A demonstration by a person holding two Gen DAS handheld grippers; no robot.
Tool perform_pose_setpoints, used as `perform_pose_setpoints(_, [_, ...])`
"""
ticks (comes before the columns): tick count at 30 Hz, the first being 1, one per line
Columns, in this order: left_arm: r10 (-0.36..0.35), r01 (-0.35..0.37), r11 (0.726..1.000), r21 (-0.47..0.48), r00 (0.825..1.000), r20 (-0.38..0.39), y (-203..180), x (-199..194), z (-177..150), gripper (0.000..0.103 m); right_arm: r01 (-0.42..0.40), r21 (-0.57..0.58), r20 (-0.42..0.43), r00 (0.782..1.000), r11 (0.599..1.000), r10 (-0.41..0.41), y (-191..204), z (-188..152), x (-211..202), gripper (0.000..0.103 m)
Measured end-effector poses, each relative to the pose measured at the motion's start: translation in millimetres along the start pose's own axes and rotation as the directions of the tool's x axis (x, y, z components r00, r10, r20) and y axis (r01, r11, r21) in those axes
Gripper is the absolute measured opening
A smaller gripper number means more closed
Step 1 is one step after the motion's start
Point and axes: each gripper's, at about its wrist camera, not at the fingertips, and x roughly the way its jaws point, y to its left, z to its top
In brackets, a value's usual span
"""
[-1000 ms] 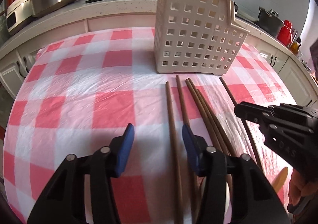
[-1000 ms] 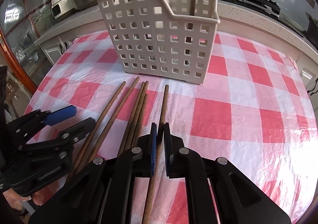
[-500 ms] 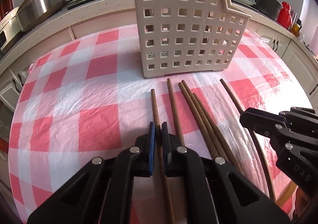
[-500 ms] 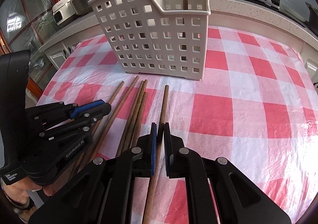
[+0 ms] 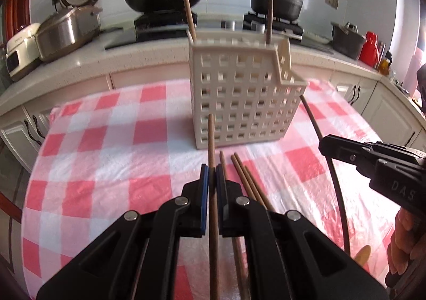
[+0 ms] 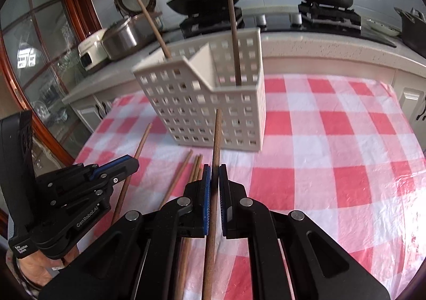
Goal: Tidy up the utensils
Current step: 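Lift the chopstick upright with the right tool while the left tool lifts its chopstick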
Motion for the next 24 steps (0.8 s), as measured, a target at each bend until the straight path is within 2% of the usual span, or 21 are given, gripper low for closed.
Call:
perform_pose_setpoints(4, [0.018, -0.018, 1.000, 0.001, 0.995, 0.098, 1, -27, 6, 0.006, -0.020, 0.003, 0.069, 0.997, 1.000, 0.020, 4, 10, -20, 0.006])
perform_pose_setpoints(10, [0.039, -0.035, 0.999, -0.020, 0.971, 0.237, 5, -66, 11, 0.006, -0.037, 0.003, 0.170, 0.985, 0.999, 0.036, 9, 17, -45, 0.006])
perform_pose_setpoints(13, [0.054, -0.049, 0.998, -0.024, 0.952, 0.301, 6, -83, 13, 0.006, -0.037, -0.002, 0.213, 0.976, 0.999, 0.037, 13, 19, -56, 0.006])
perform_pose_setpoints(16, [0.060, -0.053, 0.998, -0.029, 0.934, 0.353, 6, -96, 11, 0.006, -0.003, -0.018, 0.247, 0.969, 1.000, 0.007, 17, 17, -65, 0.006])
perform_pose_setpoints(21, [0.068, -0.062, 0.998, -0.029, 0.889, 0.453, 5, -114, 5, 0.006, 0.015, -0.026, 0.279, 0.960, 1.000, -0.008, 16, 10, -75, 0.006])
perform_pose_setpoints(24, [0.079, -0.076, 0.997, -0.024, 0.878, 0.472, 2, -117, 2, 0.006, 0.039, -0.048, 0.302, 0.953, 0.998, -0.023, 20, 6, -82, 0.006])
